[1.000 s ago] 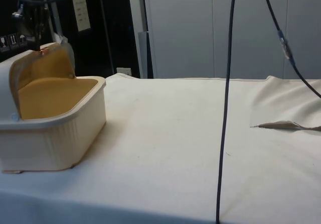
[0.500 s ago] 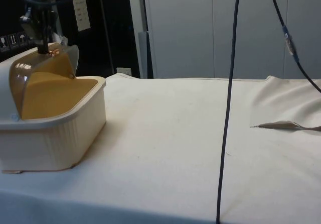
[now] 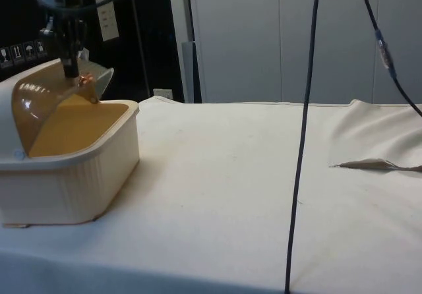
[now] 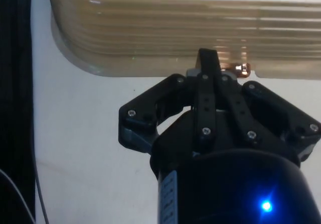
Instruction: Open the lid, then close it.
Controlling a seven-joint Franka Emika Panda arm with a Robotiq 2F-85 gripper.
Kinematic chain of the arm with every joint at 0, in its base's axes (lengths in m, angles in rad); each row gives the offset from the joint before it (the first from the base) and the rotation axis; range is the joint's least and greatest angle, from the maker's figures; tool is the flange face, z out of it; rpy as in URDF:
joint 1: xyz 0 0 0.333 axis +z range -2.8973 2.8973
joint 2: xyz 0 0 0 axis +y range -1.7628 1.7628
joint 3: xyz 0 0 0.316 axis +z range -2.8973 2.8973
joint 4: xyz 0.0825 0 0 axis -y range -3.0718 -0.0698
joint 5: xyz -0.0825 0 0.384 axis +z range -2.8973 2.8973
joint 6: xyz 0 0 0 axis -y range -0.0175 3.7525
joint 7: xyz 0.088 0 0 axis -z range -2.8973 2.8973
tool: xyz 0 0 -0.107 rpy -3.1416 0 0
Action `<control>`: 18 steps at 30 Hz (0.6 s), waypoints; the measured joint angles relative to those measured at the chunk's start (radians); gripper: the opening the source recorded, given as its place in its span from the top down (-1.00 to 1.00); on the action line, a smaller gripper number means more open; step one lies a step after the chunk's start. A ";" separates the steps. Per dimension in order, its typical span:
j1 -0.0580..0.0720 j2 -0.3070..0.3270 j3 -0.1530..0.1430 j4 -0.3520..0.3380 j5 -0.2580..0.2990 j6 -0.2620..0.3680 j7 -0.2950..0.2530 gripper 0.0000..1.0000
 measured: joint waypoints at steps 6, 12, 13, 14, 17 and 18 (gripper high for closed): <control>0.000 -0.005 0.001 -0.022 0.000 -0.023 -0.002 0.99; 0.000 -0.005 0.002 -0.044 0.000 -0.039 -0.005 0.99; 0.000 -0.005 0.002 -0.047 0.001 -0.041 -0.006 0.99; 0.000 -0.005 0.002 -0.047 0.001 -0.041 -0.006 0.99; 0.000 -0.004 0.002 -0.059 0.001 -0.044 -0.007 0.99; 0.000 -0.002 0.003 -0.064 0.001 -0.046 -0.008 0.99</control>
